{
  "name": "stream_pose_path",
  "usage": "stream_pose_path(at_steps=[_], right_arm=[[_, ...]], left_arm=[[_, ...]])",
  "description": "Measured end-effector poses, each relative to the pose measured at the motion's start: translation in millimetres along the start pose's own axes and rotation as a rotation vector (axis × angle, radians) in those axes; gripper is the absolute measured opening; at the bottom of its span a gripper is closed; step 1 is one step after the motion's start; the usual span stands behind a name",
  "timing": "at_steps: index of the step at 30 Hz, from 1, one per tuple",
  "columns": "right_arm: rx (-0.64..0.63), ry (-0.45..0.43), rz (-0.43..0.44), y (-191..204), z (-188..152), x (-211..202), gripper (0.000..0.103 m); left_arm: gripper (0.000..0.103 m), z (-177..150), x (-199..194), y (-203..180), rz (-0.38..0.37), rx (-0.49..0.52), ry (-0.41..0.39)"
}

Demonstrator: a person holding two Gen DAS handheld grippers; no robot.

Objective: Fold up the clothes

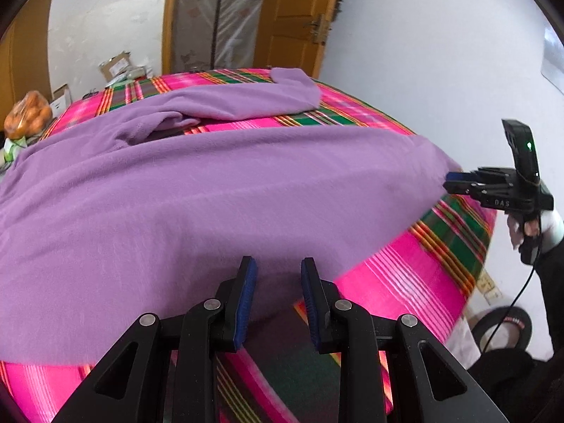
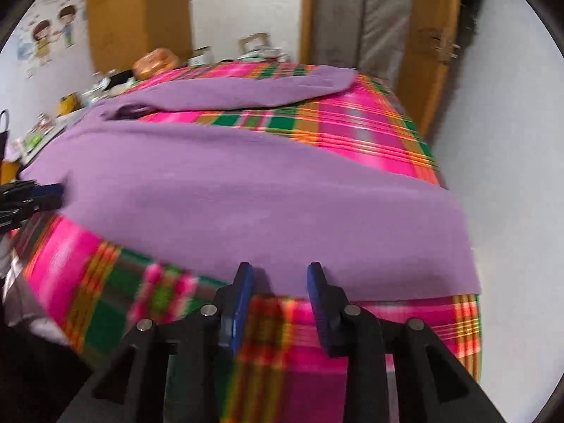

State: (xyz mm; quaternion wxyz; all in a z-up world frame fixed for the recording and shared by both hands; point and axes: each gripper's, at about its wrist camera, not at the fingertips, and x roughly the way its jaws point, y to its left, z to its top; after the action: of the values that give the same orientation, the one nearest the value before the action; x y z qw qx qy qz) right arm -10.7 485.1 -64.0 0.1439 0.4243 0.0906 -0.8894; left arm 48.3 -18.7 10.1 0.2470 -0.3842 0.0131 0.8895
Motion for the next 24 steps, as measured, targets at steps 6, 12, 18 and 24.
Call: stream_pose_path(at_steps=[6,12,18,24], right_arm=[[-0.060,-0.102,0.070,36.9,3.2,-10.4,0.033],[-0.211,-0.105,0.181,90.6,8.6,5.9,0.033],[-0.341,-0.105,0.270,135.7,12.7,17.6,0.034],[-0.401,-0.105,0.318,152.1,16.0,18.7,0.034]], left_arm=[[0.027,-14.4,-25.5,24.1,0.040,-0.096,-0.036],[0.027,-38.6,-74.1,86.4,0.208,-0.329,-0.129],[0.028,-79.8,-122.9,153.5,0.345,-0.643,-0.241],[0.047,-96.6,-139.8,193.1,0.383,-0.812,-0.314]])
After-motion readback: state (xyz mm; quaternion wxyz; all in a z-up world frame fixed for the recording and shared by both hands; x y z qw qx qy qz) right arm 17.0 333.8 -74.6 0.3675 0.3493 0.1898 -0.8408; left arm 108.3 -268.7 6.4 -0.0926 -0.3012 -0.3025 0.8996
